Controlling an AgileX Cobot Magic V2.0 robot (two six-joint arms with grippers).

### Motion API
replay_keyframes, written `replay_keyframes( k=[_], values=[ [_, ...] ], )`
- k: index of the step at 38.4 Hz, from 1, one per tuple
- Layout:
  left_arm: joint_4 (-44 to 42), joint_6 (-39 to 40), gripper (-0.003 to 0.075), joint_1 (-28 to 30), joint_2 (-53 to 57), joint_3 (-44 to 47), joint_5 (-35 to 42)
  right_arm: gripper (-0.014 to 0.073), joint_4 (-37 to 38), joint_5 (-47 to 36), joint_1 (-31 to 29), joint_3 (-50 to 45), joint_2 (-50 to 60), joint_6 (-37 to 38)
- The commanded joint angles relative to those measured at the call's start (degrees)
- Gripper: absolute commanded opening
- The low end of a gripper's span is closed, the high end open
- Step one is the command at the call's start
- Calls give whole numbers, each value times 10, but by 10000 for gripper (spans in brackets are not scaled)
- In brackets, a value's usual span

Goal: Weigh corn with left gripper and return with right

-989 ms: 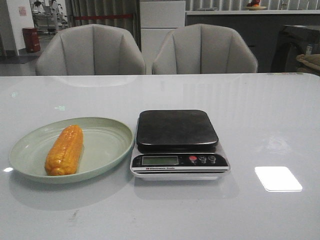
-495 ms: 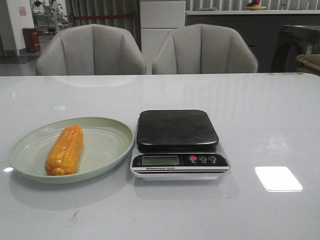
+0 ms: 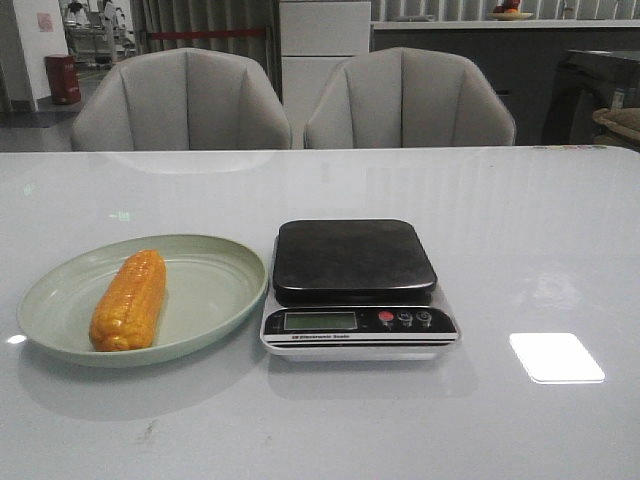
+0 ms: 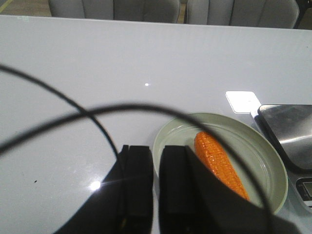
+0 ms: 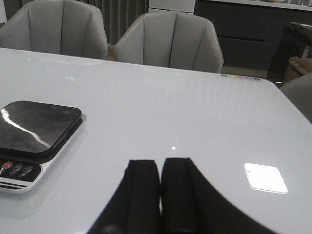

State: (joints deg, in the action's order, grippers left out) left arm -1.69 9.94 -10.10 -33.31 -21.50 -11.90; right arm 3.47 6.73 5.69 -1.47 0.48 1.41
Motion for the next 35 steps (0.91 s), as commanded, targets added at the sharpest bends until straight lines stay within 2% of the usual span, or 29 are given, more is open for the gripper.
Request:
replay_keyframes(
  k=[1,8,12,20,28,35],
  values=[
    [9,4,230,-4,-18,-39,29,175,7,-46,-1,-6,11,-3],
    [9,4,484,-4,-54,-77,11,175,7,-46,-1,-6,11,-3],
    [9,4,561,-4,-82,-102,-8,175,7,-46,-1,-6,11,-3],
    [9,4,562,-41,-164,-166,-64,175,7,-46,-1,-6,11,-3],
    [17,4,562,-120,-272,-232,-65,175,7,-46,-1,-6,11,-3],
    [30,4,562,-149,-371,-282,-71,175,7,-46,-1,-6,11,-3]
  ],
)
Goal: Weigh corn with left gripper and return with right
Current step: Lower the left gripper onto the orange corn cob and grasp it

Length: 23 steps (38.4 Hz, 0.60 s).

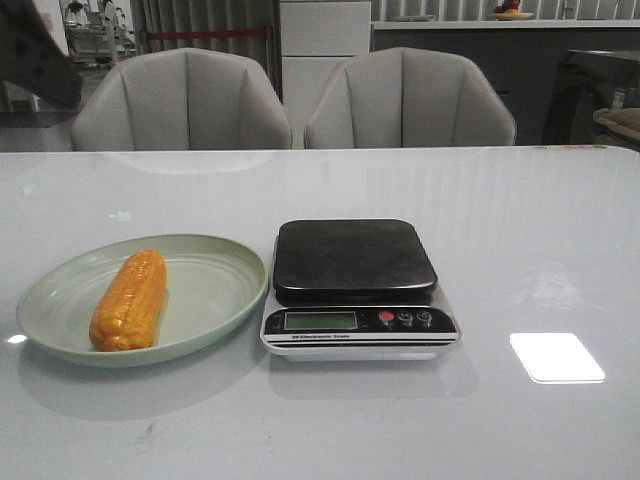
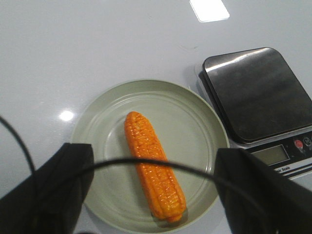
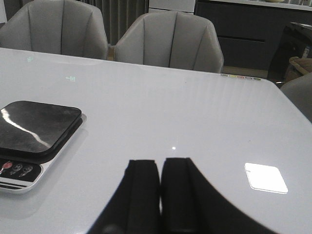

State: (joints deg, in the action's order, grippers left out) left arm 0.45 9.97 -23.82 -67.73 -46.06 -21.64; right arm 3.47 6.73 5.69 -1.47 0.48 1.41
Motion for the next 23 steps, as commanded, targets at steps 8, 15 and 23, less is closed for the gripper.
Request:
replay_keyframes(
  k=[8,15,23],
  values=[
    [10,19,562,-14,-121,-77,0,175,7,-46,-1,-6,11,-3],
    [10,34,562,-14,-191,-95,-11,175,7,-46,-1,-6,11,-3],
    [10,49,562,-14,-259,-122,-36,175,7,-46,-1,-6,11,-3]
  ],
)
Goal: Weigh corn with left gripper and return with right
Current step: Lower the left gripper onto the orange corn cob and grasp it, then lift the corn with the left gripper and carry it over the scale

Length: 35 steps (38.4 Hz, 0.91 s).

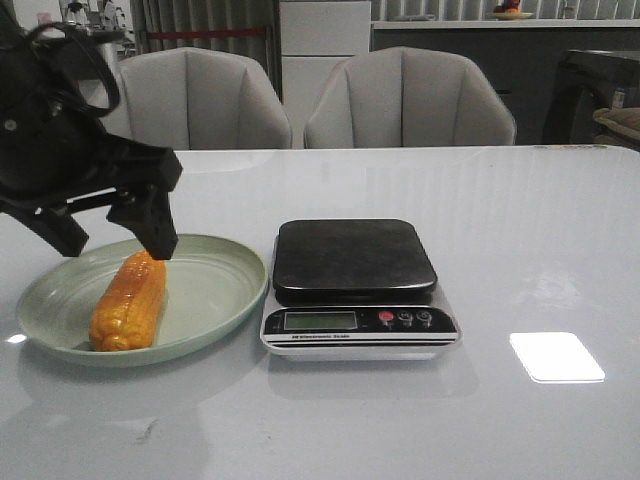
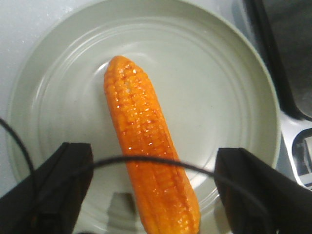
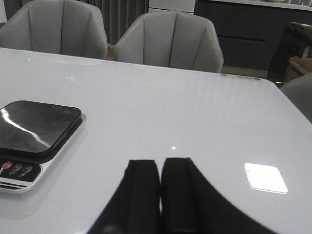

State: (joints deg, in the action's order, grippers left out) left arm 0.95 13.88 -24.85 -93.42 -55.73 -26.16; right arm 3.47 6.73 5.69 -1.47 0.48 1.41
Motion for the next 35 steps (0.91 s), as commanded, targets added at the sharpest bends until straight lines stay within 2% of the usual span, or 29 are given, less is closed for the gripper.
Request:
replay_keyframes(
  k=[1,8,11,13,17,19,22,26,35],
  values=[
    [5,11,561,-4,-11,-29,7,175,7,-46,-1,-6,11,-3],
    [15,22,515,-4,-53,-44,7,175,7,-46,-1,-6,11,-3],
    [22,22,461,-4,-63,-51,7,175,7,-46,-1,-6,11,-3],
    [23,20,393,-4,-68,-56,6,175,7,-46,-1,-6,11,-3],
    [25,18,170,-8,-72,-71,2,175,7,-46,-1,-6,11,-3],
    [25,13,97,-10,-72,-82,-4,175,7,-46,-1,-6,11,-3],
    [25,4,139,-13,-71,-118,-27,175,7,-46,-1,-6,11,-3],
    [25,3,121,-22,-71,-178,-57,175,7,-46,-1,-6,11,-3],
    [39,3,122,-69,-83,-258,-57,175,7,-46,-1,-6,11,-3]
  ],
)
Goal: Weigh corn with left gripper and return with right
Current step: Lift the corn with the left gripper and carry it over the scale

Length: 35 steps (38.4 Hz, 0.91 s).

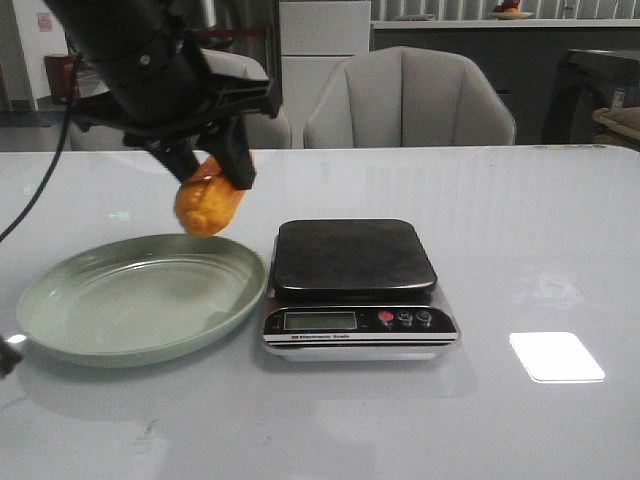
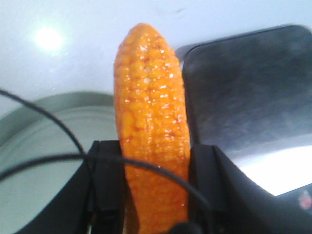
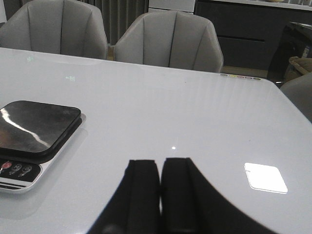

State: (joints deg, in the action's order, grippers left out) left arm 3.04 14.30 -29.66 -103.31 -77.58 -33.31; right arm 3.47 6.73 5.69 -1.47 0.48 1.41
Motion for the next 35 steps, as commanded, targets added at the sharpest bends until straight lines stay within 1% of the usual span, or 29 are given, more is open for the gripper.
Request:
replay_keyframes(
  k=[1,4,11,13,15,17,20,21,24,26,35],
  values=[
    [23,-1,122,-26,12,-48,15,175,7,-46,-1,-6,11,-3],
    [40,-1,127,-44,-5,-64,15,175,7,-46,-1,-6,11,-3],
    [45,0,128,-74,-43,-87,26,175,7,-46,-1,-6,11,-3],
    [48,0,141,-78,-53,-91,32,175,7,-46,-1,-6,11,-3],
    [50,0,181,-81,-62,-95,39,175,7,-46,-1,-6,11,-3],
    [62,0,249,-83,-68,-94,49,175,7,-46,-1,-6,11,-3],
    [77,0,390,-84,-75,-94,57,175,7,-46,-1,-6,11,-3],
    [79,0,450,-85,-77,-94,58,175,7,-46,-1,-6,11,-3],
    [82,1,568,-85,-82,-94,59,175,7,-46,-1,-6,11,-3],
    [84,1,598,-85,-83,-94,59,175,7,-46,-1,-6,11,-3],
    [69,1,595,-81,-61,-95,49,175,7,-46,-1,-6,11,-3]
  ],
)
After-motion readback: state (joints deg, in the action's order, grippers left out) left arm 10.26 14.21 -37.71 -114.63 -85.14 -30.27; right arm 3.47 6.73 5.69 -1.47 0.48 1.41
